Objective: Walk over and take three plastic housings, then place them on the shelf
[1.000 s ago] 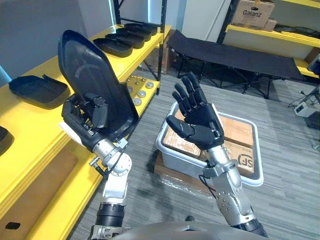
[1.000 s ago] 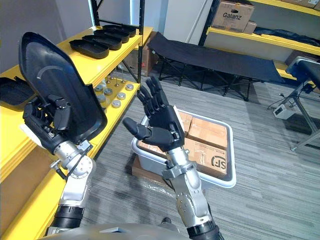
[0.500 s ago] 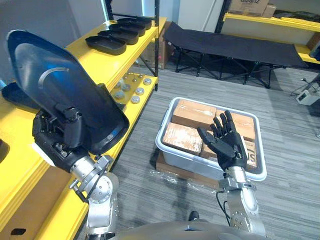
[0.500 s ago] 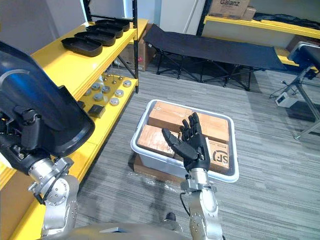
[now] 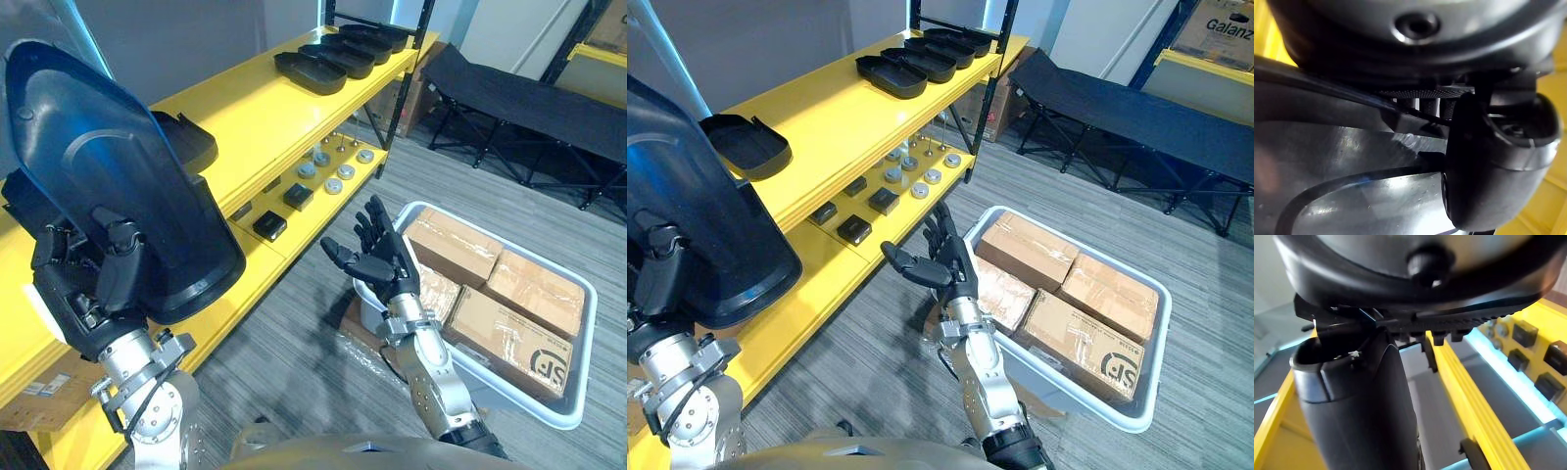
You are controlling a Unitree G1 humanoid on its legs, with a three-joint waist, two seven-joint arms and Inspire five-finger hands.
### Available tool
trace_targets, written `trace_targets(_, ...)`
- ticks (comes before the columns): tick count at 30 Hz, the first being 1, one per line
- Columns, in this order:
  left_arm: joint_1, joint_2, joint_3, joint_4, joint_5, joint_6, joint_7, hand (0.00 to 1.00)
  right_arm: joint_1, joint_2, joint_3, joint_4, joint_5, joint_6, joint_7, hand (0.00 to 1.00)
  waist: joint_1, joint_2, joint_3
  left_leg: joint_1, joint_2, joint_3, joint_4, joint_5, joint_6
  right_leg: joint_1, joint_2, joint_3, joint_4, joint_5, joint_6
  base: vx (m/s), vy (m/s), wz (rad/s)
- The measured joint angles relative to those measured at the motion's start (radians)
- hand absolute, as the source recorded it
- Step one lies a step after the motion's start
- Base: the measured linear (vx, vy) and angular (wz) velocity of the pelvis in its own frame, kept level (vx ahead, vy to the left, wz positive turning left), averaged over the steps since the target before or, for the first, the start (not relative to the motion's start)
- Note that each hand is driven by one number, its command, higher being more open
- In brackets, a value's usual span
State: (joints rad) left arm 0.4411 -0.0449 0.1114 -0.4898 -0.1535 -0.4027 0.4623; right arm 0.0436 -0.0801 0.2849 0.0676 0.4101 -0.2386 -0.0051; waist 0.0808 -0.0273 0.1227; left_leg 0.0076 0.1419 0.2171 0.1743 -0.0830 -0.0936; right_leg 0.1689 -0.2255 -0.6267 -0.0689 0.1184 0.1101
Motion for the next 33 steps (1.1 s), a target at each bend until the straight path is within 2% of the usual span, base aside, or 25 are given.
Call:
trace_targets(1,-0.002,0.0,0.0,0.0,-0.003,0.001,-0.011,0.0,0.001,0.0,-0.002,0.0,0.0,0.004,-0.001,1.0,-0.005,0.002,0.004,-0.019,0.003,0.003,0.028,-0.005,0.007,0.007,-0.001,-0.02,0.0,-0.001,0.0,-0.04,0.024,0.8)
trace_targets(3,-0.025,0.004,-0.006,0.0,-0.004,0.012,-0.068,0.0,0.014,-0.002,-0.008,0.001,-0.003,0.013,-0.011,1.0,-0.033,0.008,0.027,-0.081,0.03,0.117,0.121,-0.016,0.045,0.047,-0.008,-0.12,0.02,-0.027,0.008,-0.02,0.036,1.2)
trace_targets(4,-0.024,0.006,-0.017,0.0,-0.008,0.011,-0.093,0.0,0.025,-0.002,-0.002,0.006,-0.007,0.017,-0.022,1.0,-0.02,0.008,0.031,-0.072,0.038,0.162,0.115,-0.012,0.056,0.056,-0.016,-0.145,0.037,-0.041,0.014,-0.01,0.055,0.87)
trace_targets(6,-0.016,0.004,-0.02,0.001,-0.043,0.009,-0.099,0.0,0.025,-0.002,0.021,0.009,-0.045,0.018,-0.026,1.0,0.004,0.017,0.045,-0.072,0.028,0.169,0.092,-0.005,0.059,0.059,-0.029,-0.162,0.053,-0.062,0.013,-0.02,0.06,0.45)
trace_targets(8,-0.015,0.005,-0.016,0.001,-0.04,0.008,-0.099,0.0,0.026,0.001,0.028,0.009,-0.081,0.017,-0.021,1.0,0.0,0.018,0.05,-0.075,0.026,0.197,0.081,0.001,0.071,0.055,-0.046,-0.176,0.074,-0.074,0.019,-0.01,0.041,0.41)
trace_targets(9,-0.015,0.006,-0.017,0.003,-0.041,-0.004,-0.103,0.0,0.026,0.0,0.028,0.009,-0.089,0.015,-0.015,1.0,-0.002,0.018,0.051,-0.089,0.023,0.201,0.086,0.003,0.075,0.036,-0.062,-0.169,0.116,-0.1,0.017,-0.01,0.117,0.45)
trace_targets(11,-0.032,0.028,-0.023,0.024,-0.048,-0.031,-0.142,0.0,0.047,-0.002,0.006,0.007,-0.086,0.004,-0.002,1.0,-0.015,0.011,0.056,-0.108,-0.001,0.162,0.088,0.002,0.091,-0.016,-0.071,-0.034,0.208,-0.192,-0.016,-0.04,0.147,0.73)
trace_targets(12,-0.056,0.061,-0.033,0.046,-0.048,-0.031,-0.169,0.0,0.083,0.001,-0.024,0.006,-0.086,-0.006,-0.002,1.0,-0.037,-0.001,0.06,-0.108,-0.033,0.11,0.083,0.004,0.104,-0.036,-0.069,0.071,0.271,-0.249,-0.055,-0.03,0.076,1.27)
trace_targets(13,-0.079,0.095,-0.048,0.072,-0.049,-0.031,-0.191,0.0,0.124,-0.001,-0.054,0.006,-0.087,-0.013,-0.001,1.0,-0.056,-0.01,0.059,-0.107,-0.058,0.062,0.077,0.012,0.109,-0.044,-0.079,0.144,0.326,-0.281,-0.089,-0.01,0.053,1.31)
trace_targets(14,-0.091,0.109,-0.055,0.082,-0.052,-0.031,-0.199,0.0,0.139,-0.002,-0.069,0.006,-0.085,-0.017,0.002,1.0,-0.062,-0.013,0.06,-0.107,-0.071,0.047,0.074,0.02,0.107,-0.046,-0.084,0.18,0.346,-0.283,-0.091,0.05,0.032,1.04)
trace_targets(16,-0.121,0.136,-0.065,0.099,-0.055,-0.032,-0.215,0.0,0.17,-0.005,-0.106,0.007,-0.059,-0.035,0.032,1.0,-0.056,-0.02,0.064,-0.114,-0.093,0.028,0.068,0.036,0.114,-0.047,-0.093,0.212,0.357,-0.292,-0.074,0.06,0.019,0.53)
trace_targets(17,-0.125,0.136,-0.063,0.099,-0.058,-0.035,-0.208,0.0,0.163,-0.005,-0.114,0.007,-0.06,-0.051,0.064,1.0,-0.053,-0.017,0.065,-0.142,-0.088,0.032,0.089,0.038,0.116,-0.045,-0.085,0.209,0.317,-0.285,-0.039,0.03,-0.032,0.11)
trace_targets(20,-0.125,0.119,-0.069,0.1,-0.068,-0.035,-0.194,0.0,0.133,-0.021,-0.11,0.005,-0.066,-0.073,0.106,1.0,-0.039,0.006,0.084,-0.159,-0.052,0.045,0.106,0.043,0.108,-0.035,-0.047,0.209,0.246,-0.25,0.022,-0.04,-0.062,-0.17)
trace_targets(25,-0.118,0.1,-0.108,0.101,-0.068,-0.035,-0.205,0.0,0.143,-0.042,-0.109,-0.007,-0.07,-0.077,0.106,1.0,-0.037,0.029,0.102,-0.129,-0.018,0.042,0.099,0.059,0.081,-0.011,-0.008,0.208,0.242,-0.259,0.021,-0.11,-0.078,-0.1)
trace_targets(27,-0.116,0.101,-0.109,0.101,-0.067,-0.036,-0.208,0.0,0.152,-0.042,-0.111,-0.007,-0.068,-0.079,0.106,1.0,-0.046,0.035,0.109,-0.119,-0.007,0.043,0.096,0.059,0.075,-0.018,-0.004,0.21,0.27,-0.287,0.011,-0.15,-0.059,-0.01)
trace_targets(31,-0.114,0.1,-0.105,0.101,-0.067,-0.058,-0.203,0.0,0.157,-0.041,-0.116,-0.007,-0.049,-0.096,0.103,1.0,-0.055,0.041,0.119,-0.155,0.002,0.056,0.13,0.038,0.071,-0.099,-0.034,0.229,0.409,-0.345,0.008,-0.1,-0.018,-0.01)
trace_targets(33,-0.115,0.1,-0.099,0.101,-0.067,-0.059,-0.196,0.0,0.142,-0.04,-0.115,-0.009,-0.049,-0.105,0.102,1.0,-0.054,0.044,0.128,-0.18,0.005,0.056,0.178,0.022,0.079,-0.126,-0.052,0.236,0.467,-0.369,0.01,-0.02,0.001,-0.02)
